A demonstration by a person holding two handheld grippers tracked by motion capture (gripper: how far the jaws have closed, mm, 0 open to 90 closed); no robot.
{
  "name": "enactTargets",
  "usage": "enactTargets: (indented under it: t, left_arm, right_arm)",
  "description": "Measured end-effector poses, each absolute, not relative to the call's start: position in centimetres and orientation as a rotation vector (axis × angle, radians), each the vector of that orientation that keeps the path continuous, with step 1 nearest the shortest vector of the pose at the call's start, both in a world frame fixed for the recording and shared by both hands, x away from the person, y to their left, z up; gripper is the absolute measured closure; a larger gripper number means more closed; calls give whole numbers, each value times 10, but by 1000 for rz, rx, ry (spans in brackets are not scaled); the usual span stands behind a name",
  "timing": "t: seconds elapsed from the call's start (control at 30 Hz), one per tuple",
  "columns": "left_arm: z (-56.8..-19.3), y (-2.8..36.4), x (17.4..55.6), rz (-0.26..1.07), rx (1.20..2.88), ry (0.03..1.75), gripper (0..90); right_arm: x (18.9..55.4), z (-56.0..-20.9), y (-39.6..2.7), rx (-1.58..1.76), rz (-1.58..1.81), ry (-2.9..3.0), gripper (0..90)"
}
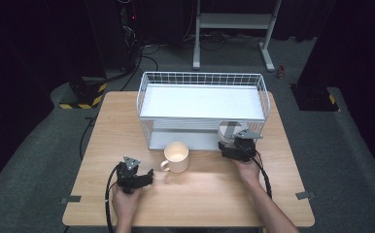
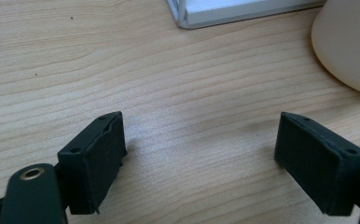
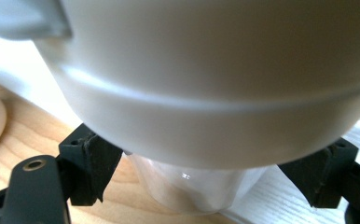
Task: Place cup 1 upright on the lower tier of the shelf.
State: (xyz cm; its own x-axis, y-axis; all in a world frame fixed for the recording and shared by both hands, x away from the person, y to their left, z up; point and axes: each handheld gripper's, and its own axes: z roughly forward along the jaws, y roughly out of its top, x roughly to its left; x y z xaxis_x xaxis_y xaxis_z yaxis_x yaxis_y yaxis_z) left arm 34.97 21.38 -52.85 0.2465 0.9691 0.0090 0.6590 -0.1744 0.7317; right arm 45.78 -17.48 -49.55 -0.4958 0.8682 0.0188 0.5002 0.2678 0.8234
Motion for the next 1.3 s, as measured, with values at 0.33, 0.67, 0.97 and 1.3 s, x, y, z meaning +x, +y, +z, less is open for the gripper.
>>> enactTargets:
  t: [0.33, 0.67, 0.97, 1.3]
  left_arm:
    - [-528, 214, 350, 653, 1914, 1481, 164]
    - [-529, 214, 350, 654, 1908, 1483, 164]
    - [-529, 214, 350, 654, 1908, 1483, 164]
    - [-529, 214, 350, 654, 1908, 1483, 164]
  right_arm:
    - [475, -494, -171, 1308, 1084, 2075, 188]
    - [474, -494, -172, 1304, 1070, 2095, 164]
    - [469, -506, -175, 1352, 1040, 2107, 217]
    - [472, -507, -174, 1368, 1008, 2084, 252]
